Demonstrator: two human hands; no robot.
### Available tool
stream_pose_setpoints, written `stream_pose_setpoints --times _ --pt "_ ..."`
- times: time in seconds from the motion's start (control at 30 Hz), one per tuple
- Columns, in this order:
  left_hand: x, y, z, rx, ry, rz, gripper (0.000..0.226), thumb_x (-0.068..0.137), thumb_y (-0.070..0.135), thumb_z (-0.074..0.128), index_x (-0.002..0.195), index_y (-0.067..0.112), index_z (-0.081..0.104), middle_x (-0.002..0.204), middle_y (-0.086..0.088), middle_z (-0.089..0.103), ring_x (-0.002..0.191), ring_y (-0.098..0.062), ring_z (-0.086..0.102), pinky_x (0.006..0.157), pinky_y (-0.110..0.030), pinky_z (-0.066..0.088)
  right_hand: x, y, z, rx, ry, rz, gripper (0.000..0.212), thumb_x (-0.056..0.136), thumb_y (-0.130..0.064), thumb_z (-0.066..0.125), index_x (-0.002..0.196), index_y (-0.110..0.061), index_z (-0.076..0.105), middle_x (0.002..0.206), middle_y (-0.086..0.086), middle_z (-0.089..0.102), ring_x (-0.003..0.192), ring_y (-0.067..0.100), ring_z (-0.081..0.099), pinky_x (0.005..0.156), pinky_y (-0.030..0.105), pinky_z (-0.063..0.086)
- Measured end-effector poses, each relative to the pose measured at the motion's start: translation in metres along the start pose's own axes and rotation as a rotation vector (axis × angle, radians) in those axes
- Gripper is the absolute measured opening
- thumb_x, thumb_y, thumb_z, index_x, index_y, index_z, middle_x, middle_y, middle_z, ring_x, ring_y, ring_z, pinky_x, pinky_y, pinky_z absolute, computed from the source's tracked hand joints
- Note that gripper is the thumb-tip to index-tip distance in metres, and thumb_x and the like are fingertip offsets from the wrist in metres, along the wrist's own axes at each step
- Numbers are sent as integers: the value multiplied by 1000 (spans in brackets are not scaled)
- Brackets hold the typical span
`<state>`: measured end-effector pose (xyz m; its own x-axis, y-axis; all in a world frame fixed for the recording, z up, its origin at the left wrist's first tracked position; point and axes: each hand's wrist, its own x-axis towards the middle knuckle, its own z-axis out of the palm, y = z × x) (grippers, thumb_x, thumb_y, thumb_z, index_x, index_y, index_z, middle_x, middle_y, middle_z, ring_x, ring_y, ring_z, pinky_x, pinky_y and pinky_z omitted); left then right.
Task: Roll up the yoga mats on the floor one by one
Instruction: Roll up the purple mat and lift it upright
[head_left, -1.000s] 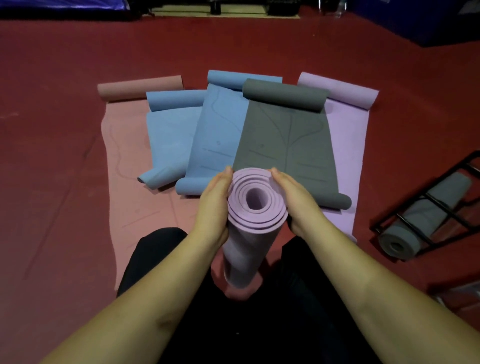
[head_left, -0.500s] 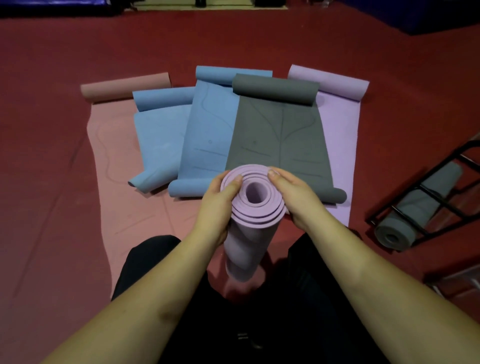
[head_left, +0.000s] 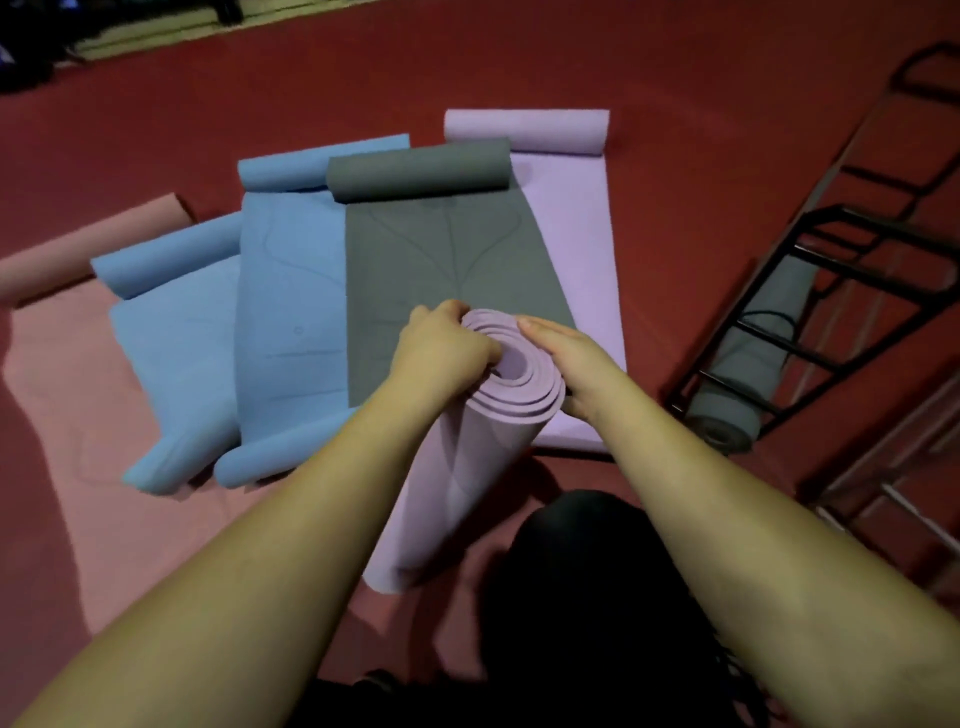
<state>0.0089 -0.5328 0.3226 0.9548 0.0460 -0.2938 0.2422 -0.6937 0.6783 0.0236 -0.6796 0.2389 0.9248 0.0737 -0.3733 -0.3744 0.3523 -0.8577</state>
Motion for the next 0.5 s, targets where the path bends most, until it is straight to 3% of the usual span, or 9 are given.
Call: stream_pose_setpoints --times 0.1,0.23,0.33,0.37,0.43,0.47,0.5 --pt "36 30 54 110 -61 76 47 76 19 65 123 15 59 121 -8 58 105 -31 60 86 -33 49 27 8 -60 153 50 35 36 99 -18 53 126 5 60 123 25 64 111 34 63 102 42 49" --pt "69 64 129 196 -152 147 20 74 17 65 93 12 61 97 -10 69 95 -33 62 69 -32 44 44 26 -140 368 162 46 38 94 -30 53 113 -1 67 106 17 72 100 27 68 100 39 48" --pt "81 78 185 282 -225 171 28 71 21 69 96 11 63 102 -13 70 96 -36 64 69 -30 44 36 67 -212 456 313 101 46 97 -41 49 120 -4 64 119 16 67 113 30 62 101 37 47" --pt "83 81 199 296 -252 166 32 70 21 70 100 9 65 102 -14 70 95 -36 65 70 -32 49 26 86 -234 399 432 144 42 101 -41 46 117 -8 64 113 11 68 108 27 63 92 31 51" --pt "88 84 225 306 -297 156 34 68 22 70 100 10 67 103 -14 71 93 -37 67 73 -35 55 -9 140 -279 116 688 318 32 103 -35 46 112 -11 65 87 1 67 79 16 65 61 22 52" --pt "89 85 233 309 -303 158 33 69 22 70 100 10 68 105 -14 71 94 -37 66 74 -34 54 -28 168 -296 -70 758 413 31 101 -31 49 113 -7 65 79 0 63 68 15 60 55 24 49" --pt "92 85 244 320 -311 161 33 71 22 71 102 10 68 107 -13 70 96 -36 65 74 -32 52 -46 200 -315 -266 759 538 34 100 -29 51 118 -3 64 80 2 61 67 18 57 59 27 50"
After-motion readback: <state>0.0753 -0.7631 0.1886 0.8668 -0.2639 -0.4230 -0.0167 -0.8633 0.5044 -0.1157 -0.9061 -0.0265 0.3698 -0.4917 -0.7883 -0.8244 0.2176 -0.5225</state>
